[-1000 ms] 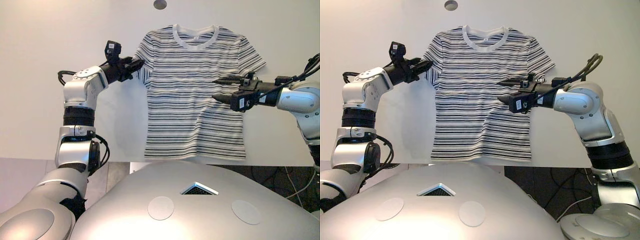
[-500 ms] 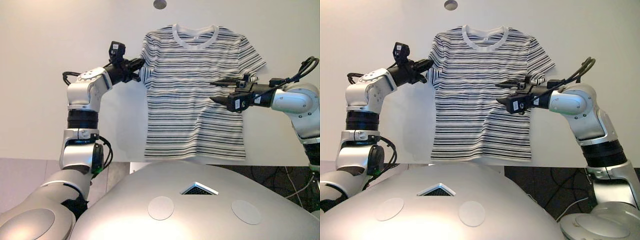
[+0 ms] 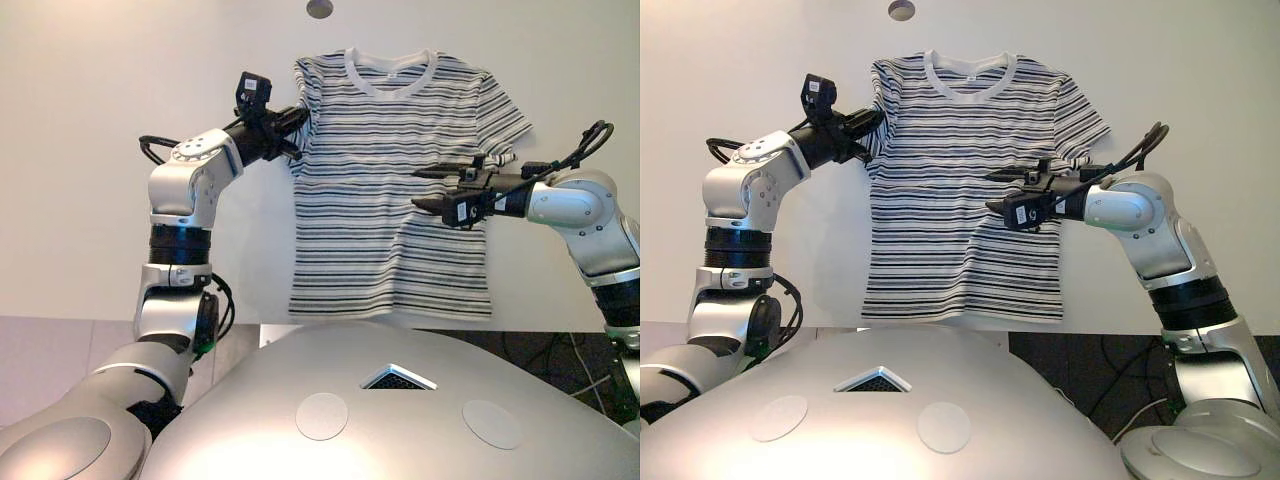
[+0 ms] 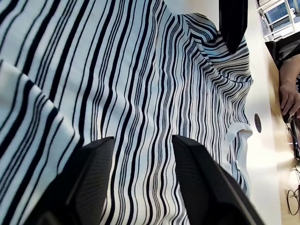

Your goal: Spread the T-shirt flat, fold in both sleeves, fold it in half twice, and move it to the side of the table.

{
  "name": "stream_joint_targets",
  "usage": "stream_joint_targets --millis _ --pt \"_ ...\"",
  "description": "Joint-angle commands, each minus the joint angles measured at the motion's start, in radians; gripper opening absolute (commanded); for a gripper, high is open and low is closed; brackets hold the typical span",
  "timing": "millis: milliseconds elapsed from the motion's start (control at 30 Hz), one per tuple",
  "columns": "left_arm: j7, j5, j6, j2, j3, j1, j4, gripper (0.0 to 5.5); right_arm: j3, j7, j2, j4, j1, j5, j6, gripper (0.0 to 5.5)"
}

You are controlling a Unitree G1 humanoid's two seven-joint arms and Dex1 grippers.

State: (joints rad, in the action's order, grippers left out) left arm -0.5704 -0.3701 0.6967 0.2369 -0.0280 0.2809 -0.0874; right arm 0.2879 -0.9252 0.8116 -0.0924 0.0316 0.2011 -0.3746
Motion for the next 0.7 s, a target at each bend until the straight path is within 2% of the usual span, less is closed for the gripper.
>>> stream_joint_targets --millis 33,267,400,433,700 --pt "0.022 -0.011 0.044 -0.016 -0.015 0.013 0.06 0.0 0.017 0.0 -0.015 0.013 0.026 0.011 0.002 2.31" --pt "0.037 -0.016 0.062 -0.046 -0.035 0.013 0.088 0.0 0.031 0.006 -0.022 0.029 0.026 0.014 0.0 2.31" --pt "0.052 0.019 0.04 -0.064 -0.084 0.009 0.075 0.0 0.036 0.01 -0.026 0.041 0.028 0.017 -0.005 2.31" --pt "0.054 0.03 0.031 -0.066 -0.1 0.007 0.071 0.36 0.037 0.012 -0.027 0.046 0.029 0.018 -0.008 2.31" --pt "0.039 0.089 -0.055 -0.061 -0.163 -0.013 0.051 1.63 0.035 0.021 -0.036 0.063 0.029 0.025 -0.016 2.31"
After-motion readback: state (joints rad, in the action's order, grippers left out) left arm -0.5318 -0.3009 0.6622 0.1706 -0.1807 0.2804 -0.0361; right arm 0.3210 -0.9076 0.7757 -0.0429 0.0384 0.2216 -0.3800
